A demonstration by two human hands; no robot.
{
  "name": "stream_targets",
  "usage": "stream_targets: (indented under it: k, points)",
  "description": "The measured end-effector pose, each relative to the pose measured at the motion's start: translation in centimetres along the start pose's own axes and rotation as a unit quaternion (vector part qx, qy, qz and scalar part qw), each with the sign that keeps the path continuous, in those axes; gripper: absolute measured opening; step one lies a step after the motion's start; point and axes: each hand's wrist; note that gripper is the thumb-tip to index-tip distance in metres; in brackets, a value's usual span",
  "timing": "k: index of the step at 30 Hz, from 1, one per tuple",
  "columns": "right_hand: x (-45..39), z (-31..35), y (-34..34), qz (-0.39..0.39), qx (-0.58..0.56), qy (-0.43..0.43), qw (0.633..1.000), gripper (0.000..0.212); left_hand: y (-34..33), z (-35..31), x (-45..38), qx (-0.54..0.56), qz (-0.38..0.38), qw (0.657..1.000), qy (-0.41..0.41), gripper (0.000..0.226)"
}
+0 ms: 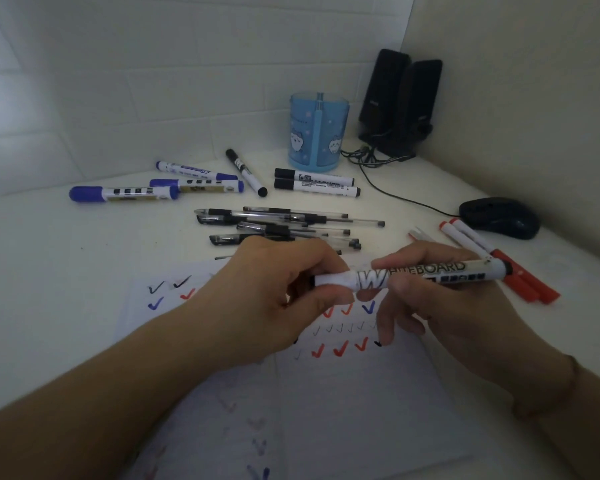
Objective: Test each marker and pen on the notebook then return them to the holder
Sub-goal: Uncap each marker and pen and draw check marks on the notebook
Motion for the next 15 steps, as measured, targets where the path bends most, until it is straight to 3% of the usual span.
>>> stream_targets:
  k: [6, 10, 12, 15]
  points:
    - [0.3, 0.3, -0.6, -0.006, 0.079, 0.012, 0.997, 0.02, -0.1, 0.3, -0.2, 0.02, 0.001, 1.0, 0.022, 0.018]
    - [-0.7, -0.4, -0.3, -0.032, 0.047, 0.043, 0.997, 0.031, -0.7, -0.4, -0.8, 0.024, -0.042, 0.999, 0.017, 0.016]
    - [-1.2, -0.9, 0.3, -0.051, 0.049, 0.07, 0.995, 0.029, -0.8, -0.9, -1.2, -0.014, -0.031, 0.998, 0.046, 0.025]
    - [-1.3, -0.8, 1.4, -0.078, 0.135, 0.074, 0.985, 0.029, -0.2, -1.3, -1.6, -0.17, 0.04, 0.979, 0.108, 0.045]
Point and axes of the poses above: each hand's wrist, its own x-axis away from the middle knuckle, its own y-axis out of the back of the hand, z = x × y, and after that the axes turned 13 degrees about y, right-handed
